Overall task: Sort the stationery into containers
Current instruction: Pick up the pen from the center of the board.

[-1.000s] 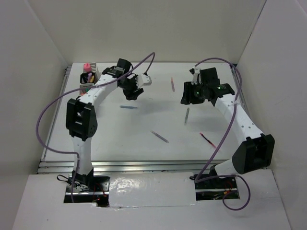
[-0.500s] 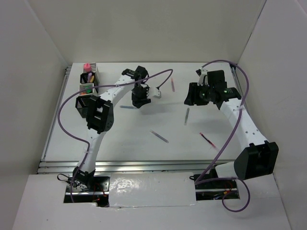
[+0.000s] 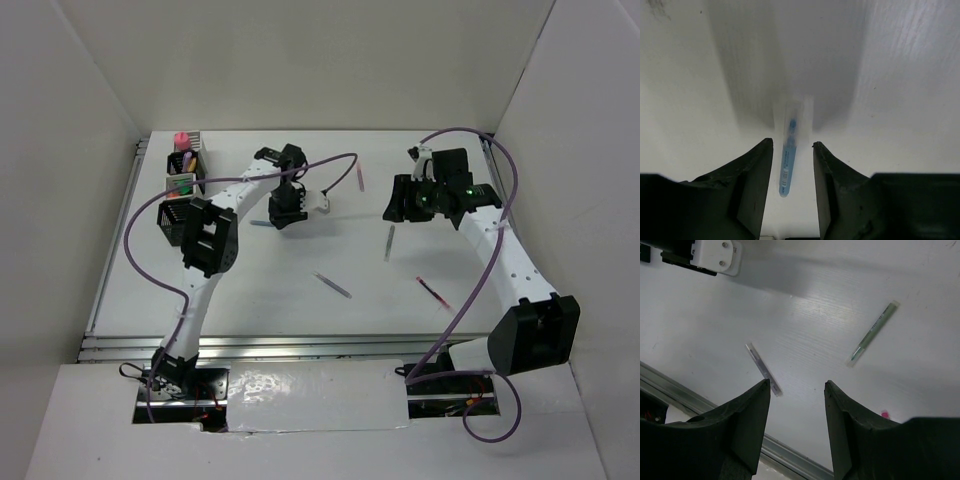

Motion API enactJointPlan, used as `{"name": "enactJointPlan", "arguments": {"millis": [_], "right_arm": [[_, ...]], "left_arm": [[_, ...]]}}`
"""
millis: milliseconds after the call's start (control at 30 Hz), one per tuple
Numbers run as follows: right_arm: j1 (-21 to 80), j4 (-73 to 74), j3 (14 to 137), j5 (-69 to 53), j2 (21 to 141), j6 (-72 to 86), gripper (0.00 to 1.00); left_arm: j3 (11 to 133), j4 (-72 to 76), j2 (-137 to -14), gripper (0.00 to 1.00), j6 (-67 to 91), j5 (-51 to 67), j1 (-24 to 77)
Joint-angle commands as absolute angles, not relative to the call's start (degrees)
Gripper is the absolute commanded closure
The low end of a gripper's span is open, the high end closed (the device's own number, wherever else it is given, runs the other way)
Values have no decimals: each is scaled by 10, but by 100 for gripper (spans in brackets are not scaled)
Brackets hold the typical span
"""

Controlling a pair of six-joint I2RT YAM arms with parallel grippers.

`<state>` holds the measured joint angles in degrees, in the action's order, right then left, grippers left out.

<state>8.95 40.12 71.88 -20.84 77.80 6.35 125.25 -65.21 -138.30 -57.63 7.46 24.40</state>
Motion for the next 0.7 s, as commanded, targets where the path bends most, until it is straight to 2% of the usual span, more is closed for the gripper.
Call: {"name": "enactJointPlan", "arguments": {"millis": [0, 300, 500, 600, 667], "right_arm": [[84, 381, 716, -217, 759, 64, 45], [80, 380, 714, -221, 760, 65, 45], [79, 381, 710, -220, 751, 65, 46], [78, 380, 707, -219, 747, 65, 46], [76, 379, 707, -218, 745, 65, 46]], "left_arm": [[1253, -657, -1406, 51, -594, 68, 243], [1225, -632, -1413, 63, -585, 45, 257], [1198, -621, -1410, 82, -578, 45, 268], [1156, -577, -1364, 94, -556, 80, 267], [1120, -541, -1308, 99, -530, 99, 267]]}}
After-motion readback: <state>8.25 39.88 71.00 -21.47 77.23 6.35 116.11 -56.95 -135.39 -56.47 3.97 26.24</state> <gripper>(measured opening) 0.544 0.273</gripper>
